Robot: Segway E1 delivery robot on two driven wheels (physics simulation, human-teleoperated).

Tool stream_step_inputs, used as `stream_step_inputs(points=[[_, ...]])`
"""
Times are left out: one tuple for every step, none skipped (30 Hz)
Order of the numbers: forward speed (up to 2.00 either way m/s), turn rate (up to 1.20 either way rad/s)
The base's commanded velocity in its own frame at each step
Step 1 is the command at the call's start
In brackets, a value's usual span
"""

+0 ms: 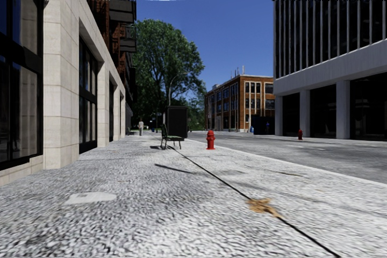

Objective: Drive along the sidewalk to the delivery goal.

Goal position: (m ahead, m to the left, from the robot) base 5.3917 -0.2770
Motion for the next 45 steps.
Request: stream_step_inputs(points=[[1.47, 0.61], [1.47, 0.61], [1.47, 0.61], [1.47, 0.61], [1.47, 0.61], [1.47, 0.59], [1.47, 0.42], [1.47, 0.00], [1.47, 0.00], [1.47, 0.00], [1.47, 0.00], [1.47, 0.00], [1.47, 0.00], [1.47, 0.00], [1.47, 0.00], [1.47, 0.00], [1.47, 0.00], [1.47, 0.00], [1.47, 0.00], [1.47, 0.00], [1.47, 0.00], [1.47, 0.00], [1.47, 0.00], [1.47, 0.00], [1.47, 0.00], [1.47, 0.00], [1.47, -0.07], [1.47, -0.22], [1.47, -0.32], [1.47, -0.36], [1.47, -0.37], [1.47, -0.37], [1.47, -0.38], [1.47, -0.38], [1.47, -0.38], [1.47, -0.39], [1.47, -0.39], [1.47, -0.39], [1.47, -0.39], [1.47, -0.39], [1.47, -0.39], [1.47, -0.39], [1.47, -0.39], [1.47, -0.39], [1.47, -0.39]])
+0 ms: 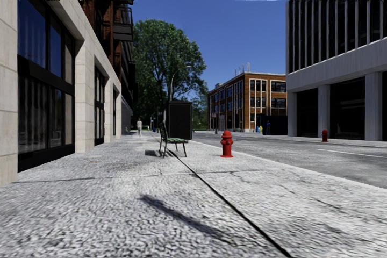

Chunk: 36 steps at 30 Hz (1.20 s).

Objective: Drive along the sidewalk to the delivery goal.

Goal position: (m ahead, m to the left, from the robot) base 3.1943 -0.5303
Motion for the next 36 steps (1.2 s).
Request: stream_step_inputs(points=[[1.47, -0.39], [1.47, -0.39], [1.47, -0.39], [1.47, -0.39], [1.47, -0.39], [1.47, -0.39], [1.47, -0.39], [1.47, -0.39], [1.47, -0.39], [1.47, -0.39], [1.47, -0.39], [1.47, -0.39], [1.47, -0.39], [1.47, -0.39], [1.47, -0.39], [1.47, -0.39], [1.47, -0.39], [1.47, -0.39], [1.47, -0.39], [1.47, -0.39], [1.47, -0.39], [1.47, -0.39], [1.47, -0.39], [1.47, -0.39], [1.47, -0.39], [1.47, -0.39], [1.47, -0.39], [1.45, -0.39], [1.45, -0.39], [1.40, -0.39], [1.35, -0.43], [1.33, -0.53], [1.32, -0.56], [1.32, -0.57], [1.32, -0.57], [1.32, -0.57]])
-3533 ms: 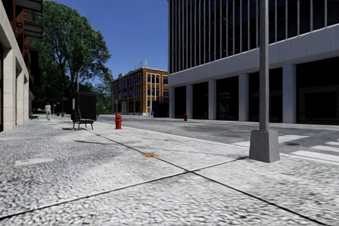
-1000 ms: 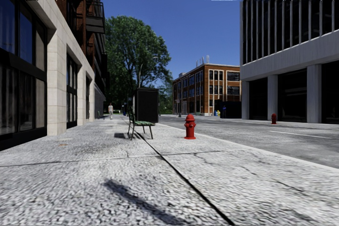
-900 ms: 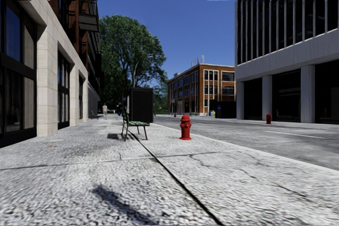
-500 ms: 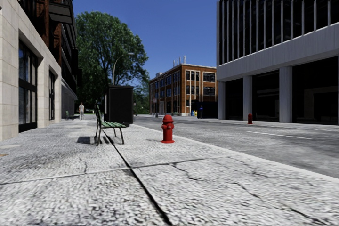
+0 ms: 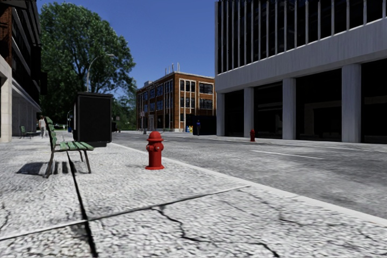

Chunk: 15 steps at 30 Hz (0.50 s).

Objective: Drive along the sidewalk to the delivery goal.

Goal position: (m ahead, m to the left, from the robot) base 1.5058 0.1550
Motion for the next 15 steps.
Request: stream_step_inputs(points=[[1.32, -0.57], [1.30, -0.57], [1.27, -0.57], [1.23, -0.57], [1.23, -0.57], [1.19, -0.57], [1.16, -0.57], [1.15, -0.57], [1.13, -0.57], [1.13, -0.52], [1.13, -0.37], [1.13, -0.37], [1.13, 0.00], [1.13, 0.00], [1.13, 0.00]])
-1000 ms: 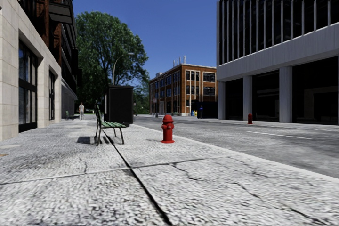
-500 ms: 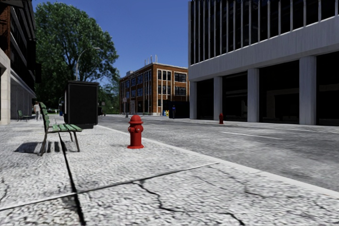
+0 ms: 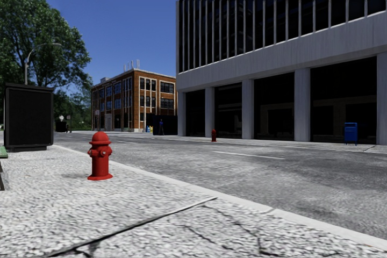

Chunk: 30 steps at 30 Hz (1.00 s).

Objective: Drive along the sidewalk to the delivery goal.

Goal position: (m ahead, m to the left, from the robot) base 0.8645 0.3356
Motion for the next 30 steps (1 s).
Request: stream_step_inputs(points=[[1.13, 0.00], [1.13, 0.00], [1.13, 0.00], [1.13, 0.00], [1.13, 0.00], [1.13, 0.00], [1.13, 0.00], [1.13, 0.00], [1.13, 0.00], [1.13, 0.00], [1.13, 0.00], [1.13, 0.00], [1.13, 0.00], [1.13, 0.00], [1.13, 0.00], [1.05, 0.00], [0.85, 0.00], [0.00, 0.00], [0.00, 0.00], [0.00, 0.00], [0.00, 0.00], [0.00, 0.00], [0.00, 0.00], [0.00, 0.00], [0.00, 0.00], [0.00, 0.00], [0.00, 0.00], [0.00, 0.00], [0.00, 0.00], [0.00, 0.00]])
